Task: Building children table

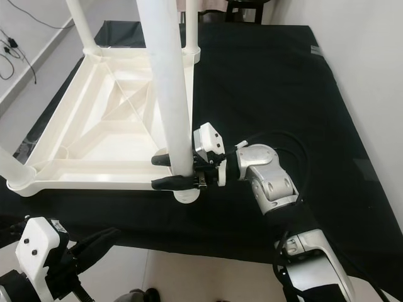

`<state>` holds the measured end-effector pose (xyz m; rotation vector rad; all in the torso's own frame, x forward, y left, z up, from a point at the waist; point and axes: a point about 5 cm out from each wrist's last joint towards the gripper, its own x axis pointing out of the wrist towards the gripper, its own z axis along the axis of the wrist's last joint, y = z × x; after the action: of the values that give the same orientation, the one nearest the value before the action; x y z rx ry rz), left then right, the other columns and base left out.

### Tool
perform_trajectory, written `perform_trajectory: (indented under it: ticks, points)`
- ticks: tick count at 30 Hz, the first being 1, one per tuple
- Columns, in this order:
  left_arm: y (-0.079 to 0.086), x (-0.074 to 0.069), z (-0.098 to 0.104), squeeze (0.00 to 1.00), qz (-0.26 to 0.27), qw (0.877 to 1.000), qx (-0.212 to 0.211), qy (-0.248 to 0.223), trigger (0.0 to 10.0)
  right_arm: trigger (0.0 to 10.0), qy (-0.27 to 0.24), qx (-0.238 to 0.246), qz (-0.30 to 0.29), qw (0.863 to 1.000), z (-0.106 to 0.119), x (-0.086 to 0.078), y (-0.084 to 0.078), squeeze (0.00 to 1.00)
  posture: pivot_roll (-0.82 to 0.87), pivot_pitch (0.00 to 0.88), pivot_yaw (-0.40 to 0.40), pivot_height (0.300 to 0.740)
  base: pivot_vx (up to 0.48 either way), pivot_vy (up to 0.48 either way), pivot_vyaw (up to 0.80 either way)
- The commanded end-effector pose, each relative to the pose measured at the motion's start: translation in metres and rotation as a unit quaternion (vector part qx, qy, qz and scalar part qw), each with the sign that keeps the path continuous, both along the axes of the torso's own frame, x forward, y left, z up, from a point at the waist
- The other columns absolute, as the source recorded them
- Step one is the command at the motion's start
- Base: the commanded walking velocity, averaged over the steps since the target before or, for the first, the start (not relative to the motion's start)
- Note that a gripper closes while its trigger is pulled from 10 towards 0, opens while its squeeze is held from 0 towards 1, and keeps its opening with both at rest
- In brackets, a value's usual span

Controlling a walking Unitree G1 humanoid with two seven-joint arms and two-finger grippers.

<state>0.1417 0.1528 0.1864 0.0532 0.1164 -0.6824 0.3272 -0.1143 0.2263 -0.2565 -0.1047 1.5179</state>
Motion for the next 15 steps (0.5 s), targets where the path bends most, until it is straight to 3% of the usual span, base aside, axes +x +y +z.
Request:
perform_trajectory:
  ticks: [1,5,15]
  points:
    - [0.0006,-0.0032,0.0013,0.0,-0.003,1.0,0.011,0.004,10.0,10.0,0.047,-0.021,-0.018,0.998,-0.0209,0.0015,-0.0031,0.0,0.13,0.289,0.003,0.74,0.0,0.0,0.0]
    - [0.0005,-0.0027,0.0019,0.0,-0.003,1.0,0.009,0.004,10.0,10.0,0.051,0.001,-0.029,0.998,-0.0111,0.0053,-0.0055,0.0,0.13,0.291,0.003,0.74,0.0,0.0,0.0]
    - [0.0011,-0.0022,0.0022,0.0,-0.003,1.0,0.008,0.005,10.0,10.0,0.038,0.003,-0.046,0.998,-0.0135,0.0108,-0.0006,0.0,0.14,0.29,0.009,0.74,0.0,0.0,0.0]
